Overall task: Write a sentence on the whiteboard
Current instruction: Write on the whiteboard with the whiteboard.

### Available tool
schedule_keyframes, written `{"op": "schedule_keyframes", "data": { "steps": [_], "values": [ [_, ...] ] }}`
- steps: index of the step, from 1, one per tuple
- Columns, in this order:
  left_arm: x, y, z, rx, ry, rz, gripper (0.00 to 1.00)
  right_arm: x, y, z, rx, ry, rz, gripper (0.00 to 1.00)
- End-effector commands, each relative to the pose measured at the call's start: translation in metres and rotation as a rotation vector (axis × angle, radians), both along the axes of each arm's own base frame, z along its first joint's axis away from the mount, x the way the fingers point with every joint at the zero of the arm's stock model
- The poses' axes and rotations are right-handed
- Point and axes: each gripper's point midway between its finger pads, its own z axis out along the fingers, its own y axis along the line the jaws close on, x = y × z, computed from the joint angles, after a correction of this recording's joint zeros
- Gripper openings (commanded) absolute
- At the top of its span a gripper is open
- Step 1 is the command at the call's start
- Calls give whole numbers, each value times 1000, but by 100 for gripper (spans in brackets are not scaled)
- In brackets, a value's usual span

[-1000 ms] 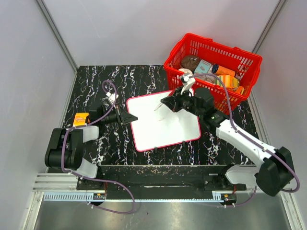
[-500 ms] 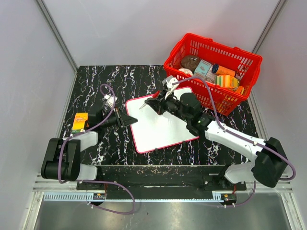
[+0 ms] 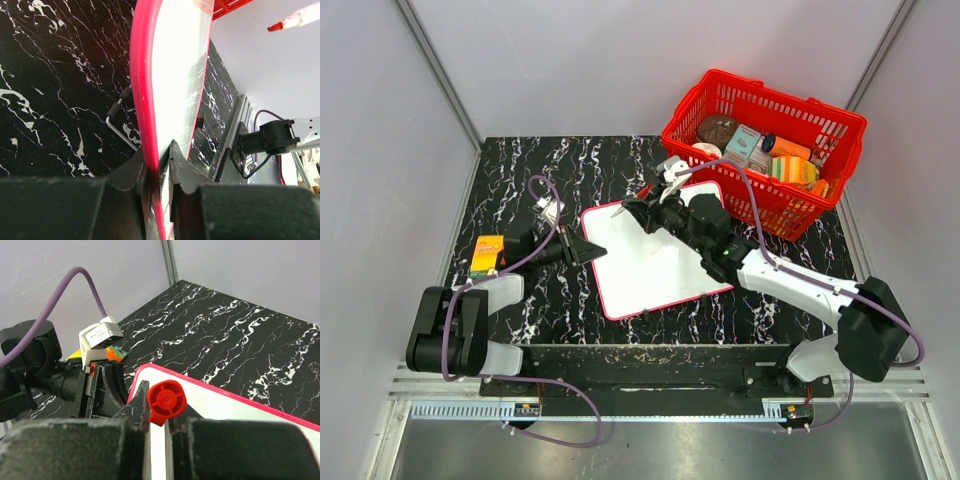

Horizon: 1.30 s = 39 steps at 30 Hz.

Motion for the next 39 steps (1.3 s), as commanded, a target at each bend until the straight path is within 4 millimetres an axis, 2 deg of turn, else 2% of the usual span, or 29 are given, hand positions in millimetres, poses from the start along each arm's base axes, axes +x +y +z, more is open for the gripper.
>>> {"op": "schedule_keyframes", "data": {
  "steps": [1, 11, 20, 31, 39],
  "values": [
    [26, 13, -12, 123, -142, 95, 0, 4, 8, 32, 71, -81, -27, 0],
    [25, 12, -12, 120, -141, 88, 0, 10, 23, 18, 46, -71, -41, 0],
    [25, 12, -11, 115, -142, 81, 0, 22, 20, 12, 66, -64, -105, 0],
    [25, 11, -11, 110, -142, 73, 0, 26, 21, -32, -7, 3, -121, 0],
    [26, 11, -13, 114, -136, 77, 0, 17, 9, -47, -32, 28, -125, 0]
  ]
}}
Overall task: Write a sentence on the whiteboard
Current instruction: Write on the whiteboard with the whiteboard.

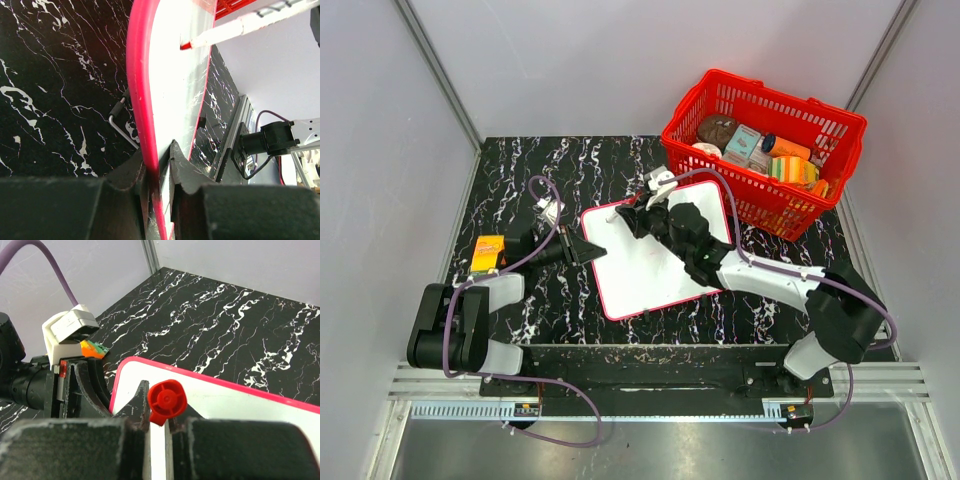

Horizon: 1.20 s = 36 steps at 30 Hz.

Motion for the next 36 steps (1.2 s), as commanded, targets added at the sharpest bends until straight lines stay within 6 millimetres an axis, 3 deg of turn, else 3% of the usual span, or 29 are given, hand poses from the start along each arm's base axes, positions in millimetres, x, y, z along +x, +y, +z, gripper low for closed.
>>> {"op": "schedule_keyframes", "data": {
  "steps": [1, 14, 36],
  "values": [
    [25, 11, -8, 113, -150, 74, 0, -5, -10, -5, -10, 9, -26, 0],
    [24, 9, -8, 114, -148, 68, 0, -14, -21, -25, -35, 48, -32, 0],
    [23, 5, -8, 114, -151, 48, 0, 13, -14, 5, -17, -4, -121, 0]
  ]
}}
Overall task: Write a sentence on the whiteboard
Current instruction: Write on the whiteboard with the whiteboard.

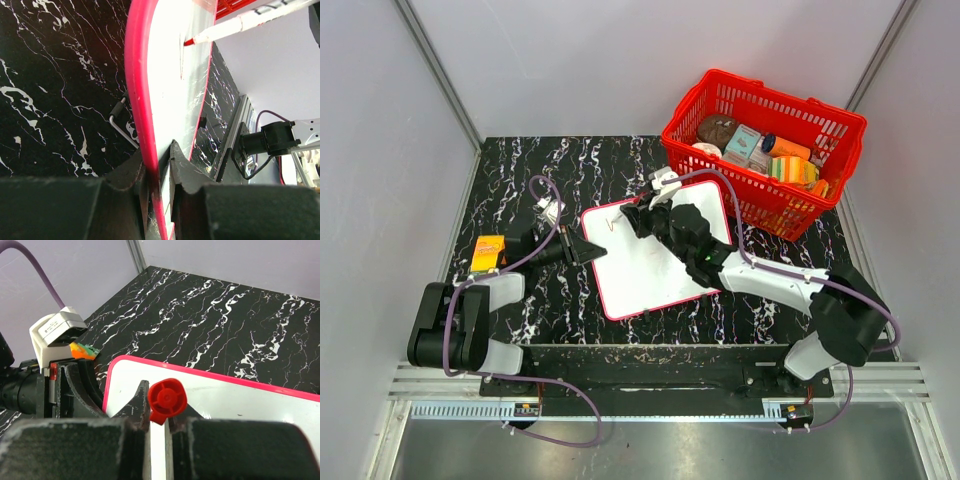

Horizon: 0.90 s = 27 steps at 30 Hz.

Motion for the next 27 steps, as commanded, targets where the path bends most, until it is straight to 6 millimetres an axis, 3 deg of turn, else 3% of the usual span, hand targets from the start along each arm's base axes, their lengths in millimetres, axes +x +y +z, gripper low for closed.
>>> {"op": "schedule_keyframes", "data": {
  "steps": [1, 11, 27],
  "values": [
    [23, 6, -7, 113, -153, 50, 0, 15, -2, 10, -21, -32, -68, 0],
    [23, 5, -8, 116, -153, 46, 0, 16, -5, 9, -17, -29, -85, 0],
    [22, 4, -9, 122, -151, 42, 0, 1, -11, -14, -46, 20, -42, 0]
  ]
}}
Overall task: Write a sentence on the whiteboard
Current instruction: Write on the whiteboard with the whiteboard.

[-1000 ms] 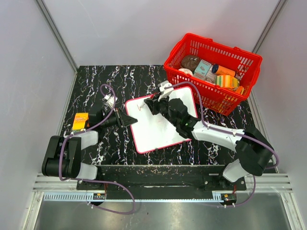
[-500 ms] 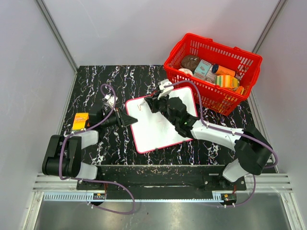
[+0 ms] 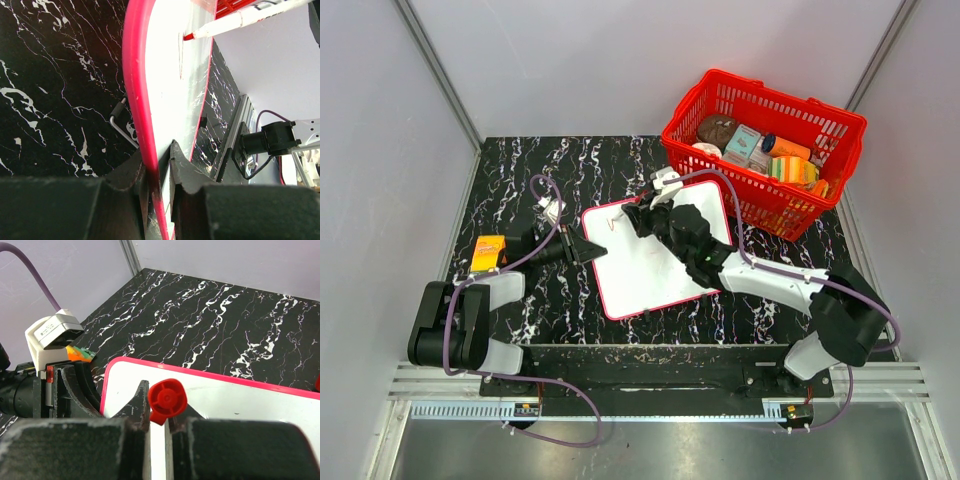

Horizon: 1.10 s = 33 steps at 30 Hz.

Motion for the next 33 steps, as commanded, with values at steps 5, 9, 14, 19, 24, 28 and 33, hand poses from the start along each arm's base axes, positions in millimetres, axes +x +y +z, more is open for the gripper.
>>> {"op": "schedule_keyframes", "data": {
  "steps": [5, 9, 14, 19, 24, 28, 33],
  "values": [
    [21, 5, -8, 121, -156, 44, 0, -8, -11, -20, -52, 35, -4, 0],
    [20, 5, -9, 122, -156, 45, 0, -12, -13, -23, -48, 44, 0, 0],
    [20, 5, -9, 124, -154, 44, 0, -15, -15, -28, -50, 54, 4, 0],
    [21, 5, -8, 125, -160, 43, 0, -14, -16, -31, -54, 58, -3, 0],
    [21, 4, -8, 125, -157, 42, 0, -11, -18, -28, -55, 51, -26, 0],
    [20, 4, -9, 126, -157, 40, 0, -4, -21, -19, -55, 30, -60, 0],
    [20, 4, -9, 128, -157, 38, 0, 2, -22, -7, -57, 1, -84, 0]
  ]
}}
